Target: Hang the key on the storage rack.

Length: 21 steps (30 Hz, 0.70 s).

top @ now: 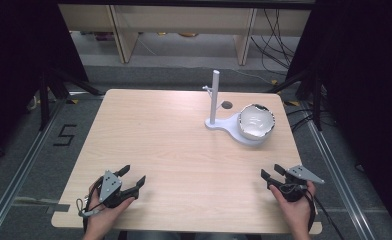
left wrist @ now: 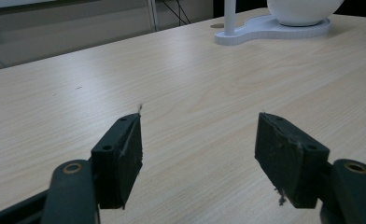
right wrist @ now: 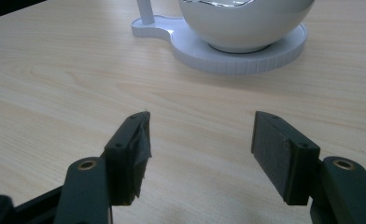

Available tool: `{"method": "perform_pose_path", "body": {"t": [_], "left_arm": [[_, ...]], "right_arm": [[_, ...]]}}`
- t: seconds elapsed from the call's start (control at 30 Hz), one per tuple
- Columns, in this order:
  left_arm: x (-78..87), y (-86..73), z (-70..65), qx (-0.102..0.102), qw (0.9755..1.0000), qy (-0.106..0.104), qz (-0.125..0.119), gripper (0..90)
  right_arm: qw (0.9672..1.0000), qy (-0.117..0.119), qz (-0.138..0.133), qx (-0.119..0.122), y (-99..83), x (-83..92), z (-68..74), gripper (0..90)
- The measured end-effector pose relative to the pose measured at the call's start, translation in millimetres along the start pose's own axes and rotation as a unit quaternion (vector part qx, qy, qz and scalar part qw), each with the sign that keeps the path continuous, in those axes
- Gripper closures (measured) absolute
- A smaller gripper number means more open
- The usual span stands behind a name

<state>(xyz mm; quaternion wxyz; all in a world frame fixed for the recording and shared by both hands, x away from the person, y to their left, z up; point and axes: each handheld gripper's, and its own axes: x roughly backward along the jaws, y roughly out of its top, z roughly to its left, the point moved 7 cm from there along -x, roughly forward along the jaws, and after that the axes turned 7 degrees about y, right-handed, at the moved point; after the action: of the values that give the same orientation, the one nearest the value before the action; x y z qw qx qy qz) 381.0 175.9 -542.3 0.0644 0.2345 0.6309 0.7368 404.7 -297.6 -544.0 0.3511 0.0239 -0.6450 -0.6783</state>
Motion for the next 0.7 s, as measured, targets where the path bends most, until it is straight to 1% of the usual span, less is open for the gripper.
{"method": "perform_pose_path", "body": {"t": [0.07, 0.1, 0.13, 0.17, 0.2, 0.23, 0.27, 0.3, 0.33, 0.37, 0.4, 0.43, 0.47, 0.5, 0.53, 0.57, 0.6, 0.63, 0.67, 0.7], "left_arm": [[-0.3, -0.6, 0.2, 0.007, 0.9999, -0.003, 0.008, 34.7], [-0.3, -0.6, 0.2, 0.007, 0.9999, -0.003, 0.008, 35.1], [-0.8, -2.0, 2.4, 0.013, 0.9996, -0.007, 0.022, 35.5], [-0.9, -2.6, 3.6, 0.011, 0.9995, -0.009, 0.029, 36.5], [-0.6, -2.3, 5.3, 0.006, 0.9994, -0.006, 0.032, 37.2], [-0.6, -2.3, 5.3, 0.006, 0.9994, -0.006, 0.032, 37.9], [1.3, 0.2, 8.7, 0.001, 0.9992, -0.007, 0.039, 38.1], [1.3, 0.2, 8.7, 0.001, 0.9992, -0.007, 0.039, 38.2], [3.4, 3.5, 12.0, -0.003, 0.9986, -0.01, 0.052, 38.2], [4.6, 4.9, 14.4, -0.011, 0.9979, -0.008, 0.064, 38.1], [4.1, 6.7, 16.4, -0.015, 0.9973, -0.011, 0.07, 37.8], [5.7, 8.0, 18.8, -0.018, 0.9961, -0.01, 0.086, 37.3], [5.3, 10.2, 21.2, -0.022, 0.9954, -0.017, 0.092, 36.6], [5.3, 10.2, 21.2, -0.022, 0.9954, -0.017, 0.092, 35.9], [5.9, 13.9, 28.3, -0.024, 0.9937, -0.019, 0.108, 35.4], [7.9, 14.6, 32.8, -0.023, 0.9919, -0.011, 0.124, 35.1], [7.0, 16.1, 37.0, -0.027, 0.991, -0.017, 0.13, 34.9], [8.6, 15.8, 40.8, -0.022, 0.9885, -0.014, 0.149, 34.5], [9.9, 16.3, 48.2, -0.049, 0.9843, -0.019, 0.169, 34.3], [13.5, 14.5, 52.4, -0.047, 0.9786, -0.016, 0.2, 33.9]], "right_arm": [[1.0, 0.005, -0.005, -0.006, 0.7, 0.4, 2.1, 38.0], [1.0, 0.005, -0.005, -0.006, 0.7, 0.4, 2.1, 38.0], [1.0, -0.004, 0.003, -0.001, -0.1, -0.5, 0.2, 38.0], [1.0, 0.001, 0.007, -0.001, -0.4, -0.1, 0.7, 38.0], [1.0, 0.003, 0.008, 0.001, -0.5, 0.3, 0.6, 38.0], [1.0, 0.003, 0.008, 0.001, -0.5, 0.3, 0.6, 38.0], [0.9999, 0.003, 0.001, -0.011, 0.0, -0.4, 3.1, 38.0], [0.9999, 0.001, 0.003, -0.014, -0.1, -0.5, 3.6, 38.0], [1.0, -0.002, 0.008, -0.005, -0.7, -0.4, 2.3, 38.0], [1.0, -0.002, 0.002, -0.002, 0.1, -0.7, 2.1, 37.8], [0.9999, 0.0, 0.002, -0.014, -0.3, -0.3, 4.6, 37.8], [0.9999, 0.001, 0.002, -0.015, -0.3, -0.7, 4.7, 37.8], [1.0, 0.002, 0.002, -0.001, 0.3, -1.4, 1.9, 37.8], [0.9998, 0.001, 0.004, -0.017, -0.4, -1.3, 4.3, 37.9], [0.9997, -0.001, 0.011, -0.021, -1.1, -0.6, 5.0, 37.9], [0.9997, 0.003, 0.007, -0.023, -0.5, -0.8, 5.7, 37.8], [0.9999, -0.004, 0.011, -0.006, -0.7, -0.4, 2.1, 37.8], [0.9999, -0.004, 0.005, -0.008, -0.3, -1.0, 2.4, 37.8], [0.9999, 0.001, 0.003, -0.012, -0.2, -1.5, 3.6, 37.8], [0.9998, -0.006, 0.009, -0.017, -0.9, 0.2, 3.7, 37.8]]}}
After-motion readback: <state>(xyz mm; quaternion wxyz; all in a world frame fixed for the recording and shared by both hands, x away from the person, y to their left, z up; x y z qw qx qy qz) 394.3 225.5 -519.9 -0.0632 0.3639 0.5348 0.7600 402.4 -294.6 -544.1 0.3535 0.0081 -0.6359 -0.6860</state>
